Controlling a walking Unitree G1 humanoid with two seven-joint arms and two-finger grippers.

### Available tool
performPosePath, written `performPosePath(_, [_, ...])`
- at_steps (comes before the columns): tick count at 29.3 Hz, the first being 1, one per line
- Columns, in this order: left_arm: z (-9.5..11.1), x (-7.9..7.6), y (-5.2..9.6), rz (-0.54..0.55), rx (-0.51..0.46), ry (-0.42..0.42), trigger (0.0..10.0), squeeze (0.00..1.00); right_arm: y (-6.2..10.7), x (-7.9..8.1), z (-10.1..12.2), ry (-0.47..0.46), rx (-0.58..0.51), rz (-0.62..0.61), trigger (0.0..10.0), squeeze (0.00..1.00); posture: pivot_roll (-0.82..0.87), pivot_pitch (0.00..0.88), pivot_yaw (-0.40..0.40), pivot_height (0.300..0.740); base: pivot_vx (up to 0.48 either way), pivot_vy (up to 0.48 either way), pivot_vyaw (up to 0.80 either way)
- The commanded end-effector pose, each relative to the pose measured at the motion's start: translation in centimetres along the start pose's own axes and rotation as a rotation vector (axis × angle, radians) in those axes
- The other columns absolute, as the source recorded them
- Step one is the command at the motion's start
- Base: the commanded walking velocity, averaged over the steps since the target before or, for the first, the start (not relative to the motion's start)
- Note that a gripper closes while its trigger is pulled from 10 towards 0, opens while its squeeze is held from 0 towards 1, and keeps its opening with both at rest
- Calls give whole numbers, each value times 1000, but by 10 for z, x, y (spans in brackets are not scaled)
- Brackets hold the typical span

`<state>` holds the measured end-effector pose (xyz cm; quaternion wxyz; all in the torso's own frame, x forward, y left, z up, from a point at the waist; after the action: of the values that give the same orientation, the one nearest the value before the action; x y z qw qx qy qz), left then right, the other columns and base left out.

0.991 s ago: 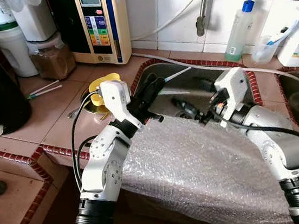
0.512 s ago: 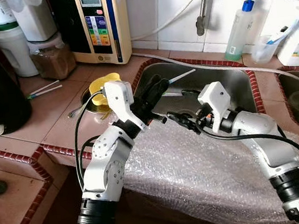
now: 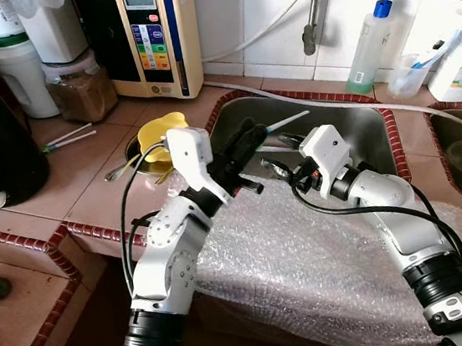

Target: Kitchen organization

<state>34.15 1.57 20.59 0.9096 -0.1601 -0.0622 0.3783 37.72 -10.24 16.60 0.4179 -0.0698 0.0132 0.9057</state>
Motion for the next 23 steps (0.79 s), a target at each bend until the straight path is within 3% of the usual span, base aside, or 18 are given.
performPosePath(1, [3, -2, -1, -9, 0, -15, 0, 0, -1, -9, 7, 22, -23, -35, 0, 0, 5, 0, -14, 740, 0, 0, 0])
performPosePath(23, [-2, 7, 5, 31, 31, -66, 0, 0, 4, -18, 2, 44, -30, -64, 0, 0, 17, 0, -14, 740, 0, 0, 0])
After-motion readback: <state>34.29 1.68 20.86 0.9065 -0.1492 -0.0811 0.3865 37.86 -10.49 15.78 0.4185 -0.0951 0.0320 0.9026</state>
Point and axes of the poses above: a point about 5 cm out from each wrist's last joint towards the gripper, its own y axis pointing back from the gripper into the wrist, its own z axis along the axis of the wrist's last joint, x = y × z, the point moved 5 cm from there along -y, pointing out of the wrist towards the gripper, and after that the axes turned 15 degrees about -y, right-handed, at the moved point
